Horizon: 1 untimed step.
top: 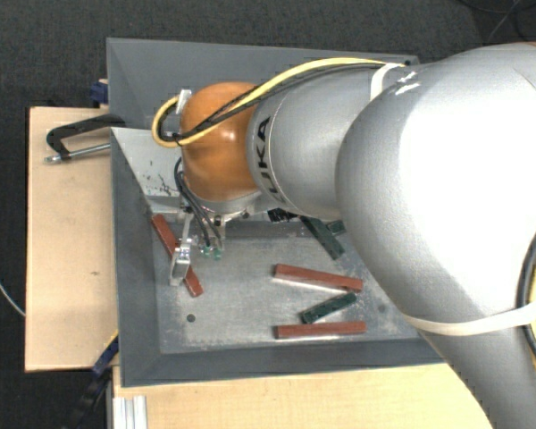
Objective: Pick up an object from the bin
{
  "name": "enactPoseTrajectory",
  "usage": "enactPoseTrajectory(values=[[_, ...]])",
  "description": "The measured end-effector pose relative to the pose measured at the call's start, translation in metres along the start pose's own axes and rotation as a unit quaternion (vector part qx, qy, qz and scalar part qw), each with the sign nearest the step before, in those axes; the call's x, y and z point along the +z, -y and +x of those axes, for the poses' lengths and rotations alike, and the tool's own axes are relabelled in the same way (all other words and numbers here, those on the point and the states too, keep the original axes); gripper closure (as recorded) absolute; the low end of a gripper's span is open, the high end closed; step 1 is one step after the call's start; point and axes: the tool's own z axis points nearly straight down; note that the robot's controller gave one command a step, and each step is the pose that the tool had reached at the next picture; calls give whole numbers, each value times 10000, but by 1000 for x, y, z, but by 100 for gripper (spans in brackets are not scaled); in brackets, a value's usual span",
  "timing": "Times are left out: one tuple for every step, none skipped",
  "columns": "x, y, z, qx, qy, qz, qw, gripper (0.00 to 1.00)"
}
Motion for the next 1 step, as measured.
enactPoseTrajectory(values=[[9,2,10,-162,-21,19,9999,0]])
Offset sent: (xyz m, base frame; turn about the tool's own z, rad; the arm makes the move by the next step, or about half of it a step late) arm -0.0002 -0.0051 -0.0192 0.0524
